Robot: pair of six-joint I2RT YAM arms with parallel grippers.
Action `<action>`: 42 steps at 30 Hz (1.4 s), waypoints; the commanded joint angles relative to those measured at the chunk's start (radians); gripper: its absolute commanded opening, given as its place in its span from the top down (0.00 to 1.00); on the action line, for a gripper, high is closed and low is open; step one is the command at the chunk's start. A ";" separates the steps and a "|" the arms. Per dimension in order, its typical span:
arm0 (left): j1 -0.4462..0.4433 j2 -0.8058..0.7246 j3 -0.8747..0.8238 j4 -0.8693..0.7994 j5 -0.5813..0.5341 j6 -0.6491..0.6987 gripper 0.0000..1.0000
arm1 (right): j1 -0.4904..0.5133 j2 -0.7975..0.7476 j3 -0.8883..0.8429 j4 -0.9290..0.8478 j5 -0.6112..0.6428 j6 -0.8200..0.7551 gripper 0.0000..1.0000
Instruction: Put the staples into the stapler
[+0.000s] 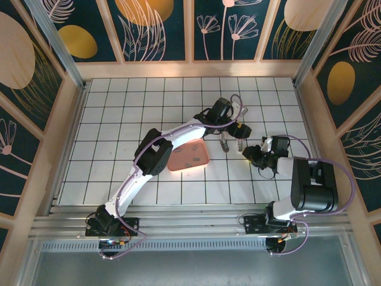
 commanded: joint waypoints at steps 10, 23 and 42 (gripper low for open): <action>-0.007 -0.008 0.012 0.021 0.089 0.050 0.23 | 0.007 0.027 0.014 0.002 0.069 -0.039 0.76; -0.011 -0.048 -0.029 0.043 0.134 0.099 0.23 | 0.007 0.043 0.017 0.011 0.078 -0.040 0.78; -0.029 -0.099 -0.096 0.033 0.226 0.184 0.24 | 0.012 0.052 0.024 0.025 0.079 -0.041 0.78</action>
